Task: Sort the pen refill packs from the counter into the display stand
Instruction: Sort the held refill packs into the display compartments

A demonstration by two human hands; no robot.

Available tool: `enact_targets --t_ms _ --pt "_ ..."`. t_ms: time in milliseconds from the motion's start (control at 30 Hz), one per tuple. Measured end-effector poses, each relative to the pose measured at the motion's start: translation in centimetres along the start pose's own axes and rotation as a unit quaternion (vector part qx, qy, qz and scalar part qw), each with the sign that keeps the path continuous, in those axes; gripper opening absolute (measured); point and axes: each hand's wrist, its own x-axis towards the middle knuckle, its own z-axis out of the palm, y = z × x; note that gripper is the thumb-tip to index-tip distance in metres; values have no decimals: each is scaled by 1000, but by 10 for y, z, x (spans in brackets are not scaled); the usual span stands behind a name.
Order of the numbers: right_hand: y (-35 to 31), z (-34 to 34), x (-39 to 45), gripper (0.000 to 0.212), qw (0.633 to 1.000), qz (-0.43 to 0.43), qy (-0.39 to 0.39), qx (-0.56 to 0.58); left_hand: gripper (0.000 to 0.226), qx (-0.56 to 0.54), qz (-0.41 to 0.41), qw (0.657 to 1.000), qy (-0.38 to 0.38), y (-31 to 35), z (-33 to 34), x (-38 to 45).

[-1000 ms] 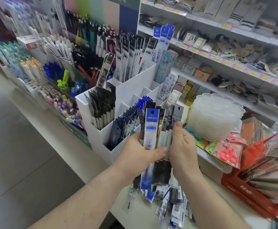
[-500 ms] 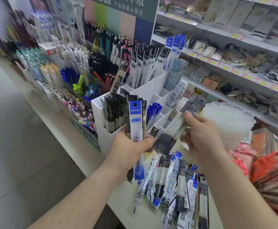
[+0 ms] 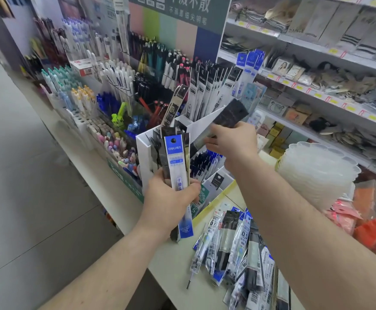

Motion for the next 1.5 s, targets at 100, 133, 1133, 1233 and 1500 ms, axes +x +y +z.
enact_targets --t_ms 100,133,1133,1233,1500 --pt "11 14 5 4 996 12 -45 -70 20 11 0 1000 -4 0 -1 0" --pt "14 17 5 7 992 14 -56 -110 20 14 0 1000 -5 -1 -1 0" --pt "45 -94 -102 22 983 -34 -8 -179 40 -3 -89 952 -293 -15 61 -6" --pt "52 -105 -100 12 998 0 -20 -57 37 -41 -115 949 -290 -15 64 -5" --pt "51 -115 -81 13 997 29 24 69 31 -59 -138 959 -240 -12 53 3"
